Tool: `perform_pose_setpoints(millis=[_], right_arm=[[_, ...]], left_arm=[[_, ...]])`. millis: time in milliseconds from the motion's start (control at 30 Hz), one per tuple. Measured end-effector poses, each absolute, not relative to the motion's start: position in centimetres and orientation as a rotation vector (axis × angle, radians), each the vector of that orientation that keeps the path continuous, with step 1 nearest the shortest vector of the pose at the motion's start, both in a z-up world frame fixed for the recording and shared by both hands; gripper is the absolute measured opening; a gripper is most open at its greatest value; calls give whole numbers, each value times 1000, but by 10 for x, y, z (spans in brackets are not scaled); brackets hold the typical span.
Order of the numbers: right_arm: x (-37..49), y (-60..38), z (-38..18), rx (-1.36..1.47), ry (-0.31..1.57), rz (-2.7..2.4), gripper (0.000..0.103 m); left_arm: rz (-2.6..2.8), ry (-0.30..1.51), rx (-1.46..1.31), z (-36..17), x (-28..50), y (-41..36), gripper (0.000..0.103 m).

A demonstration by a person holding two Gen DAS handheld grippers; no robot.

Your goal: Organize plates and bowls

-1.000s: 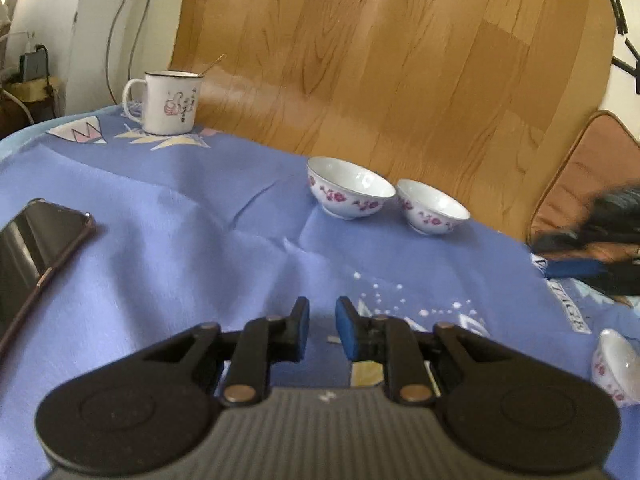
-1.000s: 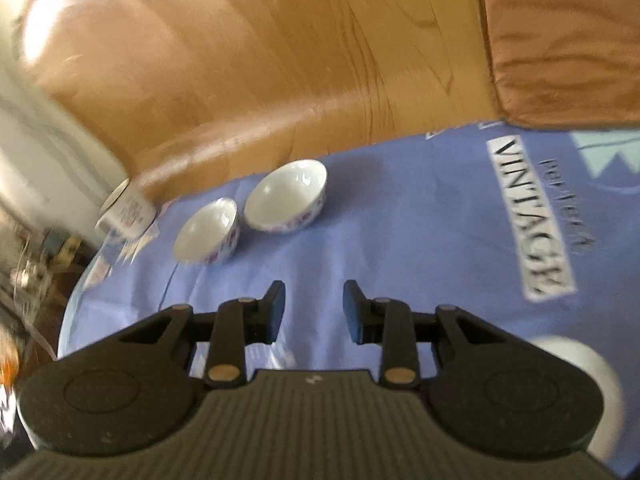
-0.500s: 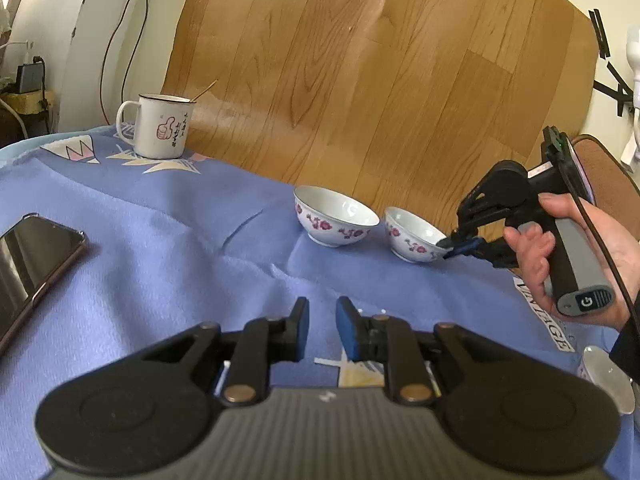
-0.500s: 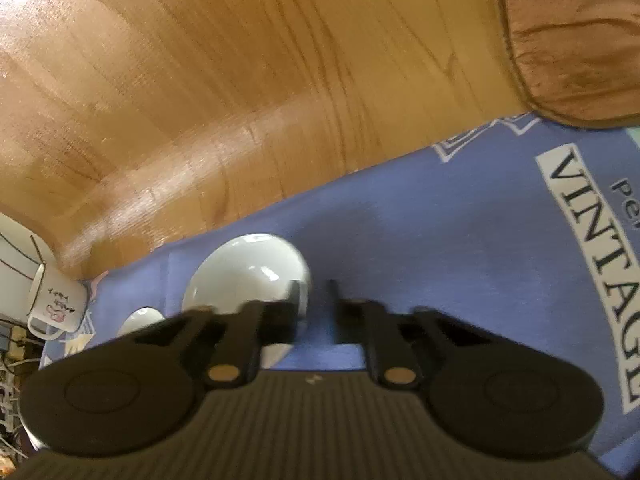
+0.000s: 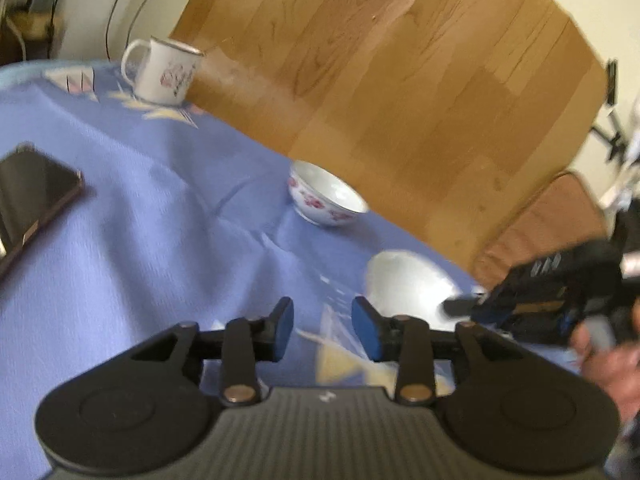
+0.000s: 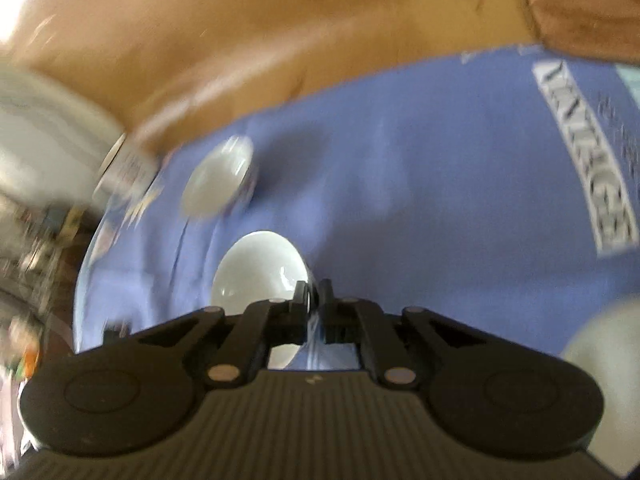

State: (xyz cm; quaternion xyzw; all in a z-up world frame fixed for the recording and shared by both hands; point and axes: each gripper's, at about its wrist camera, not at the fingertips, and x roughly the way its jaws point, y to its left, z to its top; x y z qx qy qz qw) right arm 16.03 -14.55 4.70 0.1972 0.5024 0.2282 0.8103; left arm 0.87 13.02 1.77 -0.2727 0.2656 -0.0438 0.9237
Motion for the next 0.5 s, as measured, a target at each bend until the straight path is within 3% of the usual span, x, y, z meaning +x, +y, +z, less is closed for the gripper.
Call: perform_pose_setpoints(millis=[233,267,333,500], right_arm=[[105,-137,43,388,1114,632,8],[101,-136,41,393,1121,646,8],[96,-135,40,394,1132,658,9],[81,-139,46,334,1054,645,12]], left_arm=[[-32,671,-487,32,-13,112,37],[-22,695,-491,30,-12,112,34],[-14,731,-499,26,-9,110,14],[4,732,-486,23,-13,104,9]])
